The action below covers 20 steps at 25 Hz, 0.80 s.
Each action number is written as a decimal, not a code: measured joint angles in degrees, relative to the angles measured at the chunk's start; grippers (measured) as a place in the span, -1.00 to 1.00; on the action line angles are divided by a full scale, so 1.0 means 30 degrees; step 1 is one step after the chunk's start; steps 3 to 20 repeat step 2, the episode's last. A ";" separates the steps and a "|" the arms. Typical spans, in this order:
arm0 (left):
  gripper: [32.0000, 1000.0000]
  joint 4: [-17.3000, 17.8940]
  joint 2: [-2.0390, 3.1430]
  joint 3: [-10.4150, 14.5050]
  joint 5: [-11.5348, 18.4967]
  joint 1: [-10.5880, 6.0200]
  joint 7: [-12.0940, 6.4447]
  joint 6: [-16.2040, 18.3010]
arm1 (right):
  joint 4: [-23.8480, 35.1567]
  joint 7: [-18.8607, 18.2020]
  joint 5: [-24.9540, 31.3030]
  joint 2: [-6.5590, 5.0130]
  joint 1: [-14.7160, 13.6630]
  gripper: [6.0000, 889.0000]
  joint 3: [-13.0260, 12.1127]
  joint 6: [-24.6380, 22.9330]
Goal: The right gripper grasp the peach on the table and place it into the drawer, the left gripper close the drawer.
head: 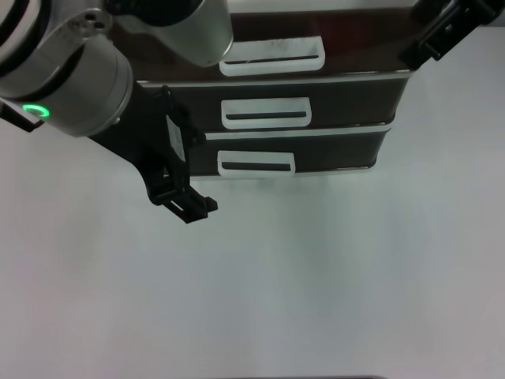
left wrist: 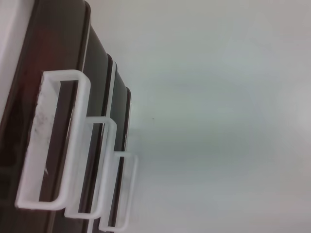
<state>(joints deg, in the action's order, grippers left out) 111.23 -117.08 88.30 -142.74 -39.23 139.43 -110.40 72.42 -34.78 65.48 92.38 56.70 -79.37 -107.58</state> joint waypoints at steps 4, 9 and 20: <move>0.69 -0.0005 -0.0016 0.0032 0.0002 0.0002 0.0003 0.0000 | 0.0000 -0.0002 0.0000 0.0000 0.0005 0.65 0.0000 0.0000; 0.69 -0.0005 -0.0016 0.0032 0.0002 0.0002 0.0003 0.0000 | 0.0000 -0.0002 0.0000 0.0000 0.0005 0.65 0.0000 0.0000; 0.69 -0.0005 -0.0016 0.0032 0.0002 0.0002 0.0003 0.0000 | 0.0000 -0.0002 0.0000 0.0000 0.0005 0.65 0.0000 0.0000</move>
